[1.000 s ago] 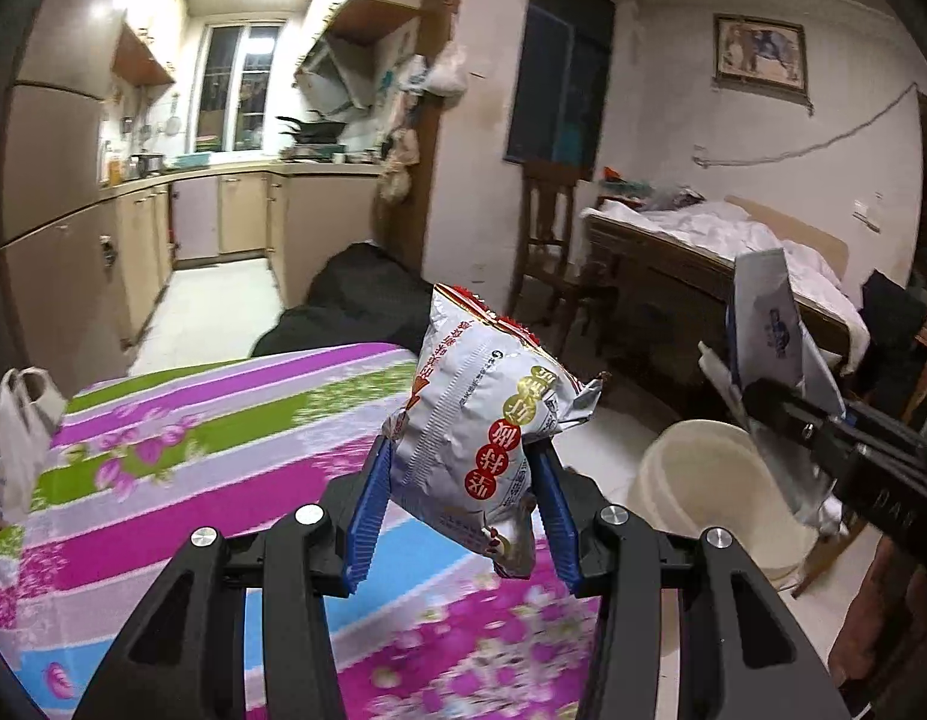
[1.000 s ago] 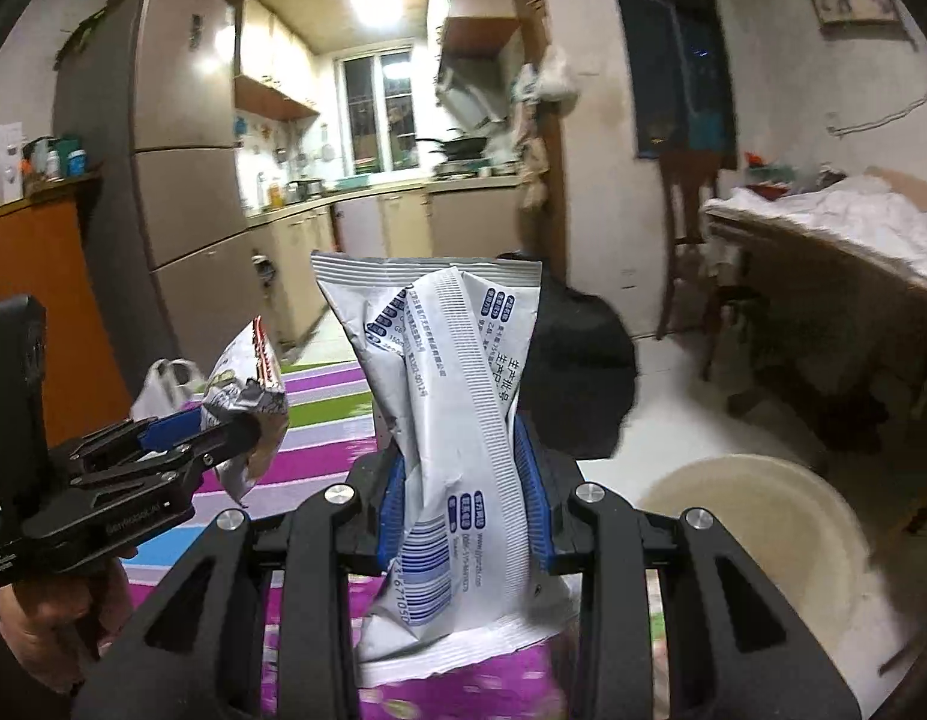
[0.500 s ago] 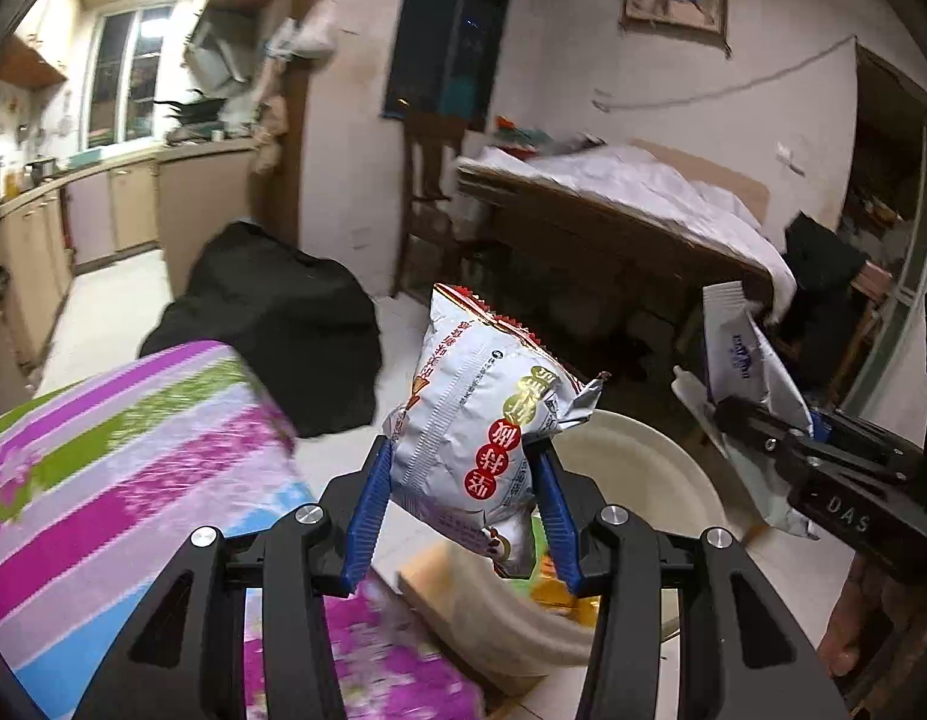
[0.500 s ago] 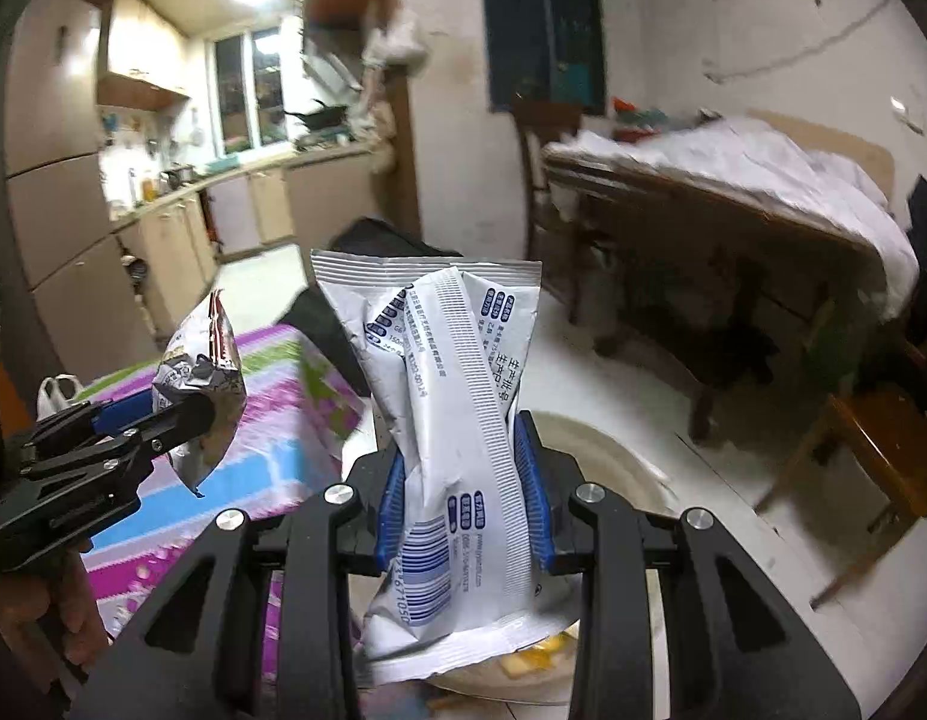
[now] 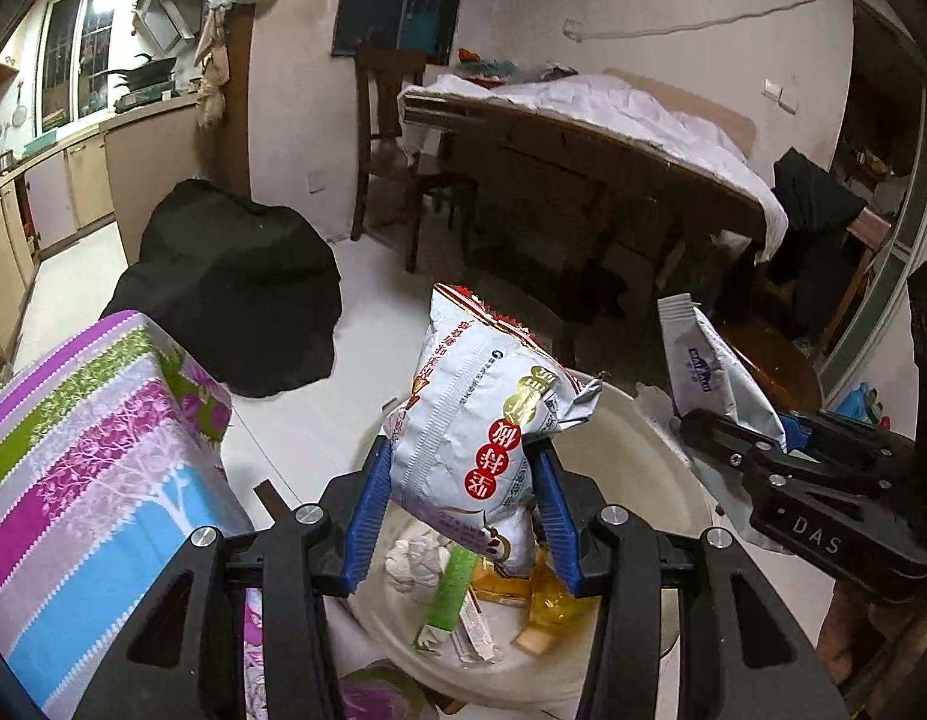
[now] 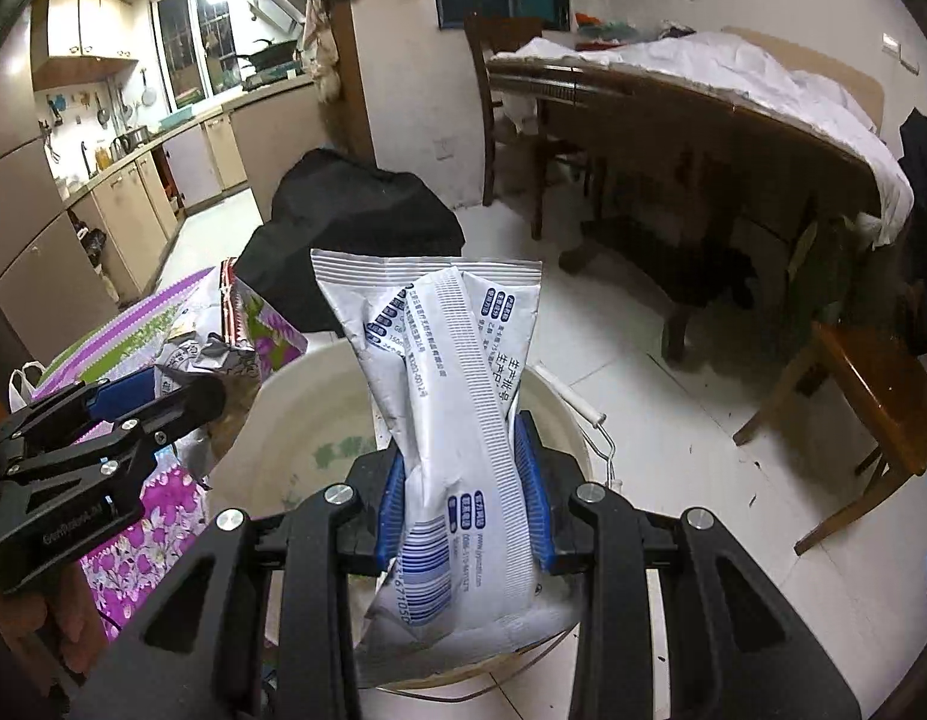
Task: Collect trash
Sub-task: 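Carry snack bag and white-blue wrapper over the white basin, then open both tools to drop the items into the basin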
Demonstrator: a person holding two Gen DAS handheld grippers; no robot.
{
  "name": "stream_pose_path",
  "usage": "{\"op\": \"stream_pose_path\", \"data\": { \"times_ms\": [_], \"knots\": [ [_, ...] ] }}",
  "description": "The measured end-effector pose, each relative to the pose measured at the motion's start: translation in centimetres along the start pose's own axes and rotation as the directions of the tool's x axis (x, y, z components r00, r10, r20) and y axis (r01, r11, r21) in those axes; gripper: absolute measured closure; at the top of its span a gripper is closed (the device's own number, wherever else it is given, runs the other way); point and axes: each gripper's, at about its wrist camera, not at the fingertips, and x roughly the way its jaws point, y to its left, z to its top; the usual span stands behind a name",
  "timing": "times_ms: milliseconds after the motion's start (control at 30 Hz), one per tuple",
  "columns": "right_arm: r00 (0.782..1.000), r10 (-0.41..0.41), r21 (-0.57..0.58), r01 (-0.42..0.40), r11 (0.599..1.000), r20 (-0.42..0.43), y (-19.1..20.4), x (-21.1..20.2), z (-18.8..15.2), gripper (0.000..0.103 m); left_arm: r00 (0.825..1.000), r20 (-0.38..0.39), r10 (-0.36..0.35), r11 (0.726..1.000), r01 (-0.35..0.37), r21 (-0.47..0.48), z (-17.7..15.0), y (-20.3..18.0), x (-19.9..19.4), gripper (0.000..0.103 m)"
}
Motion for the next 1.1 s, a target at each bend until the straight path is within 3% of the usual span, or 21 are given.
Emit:
{"op": "stream_pose_path", "data": {
  "times_ms": [367,1100],
  "knots": [
    [1.0,0.01,0.014,-0.009,1.0,-0.018,-1.7,0.8,0.3,0.071,0.999,-0.046,0.004,1.0,-0.004,0.001,-0.8,0.0,2.6,0.055],
    [0.999,0.011,0.013,-0.01,1.0,-0.031,-2.6,1.9,0.1,0.071,0.998,-0.067,0.023,1.0,-0.022,0.011,-1.7,0.5,3.5,0.055]
  ]
}}
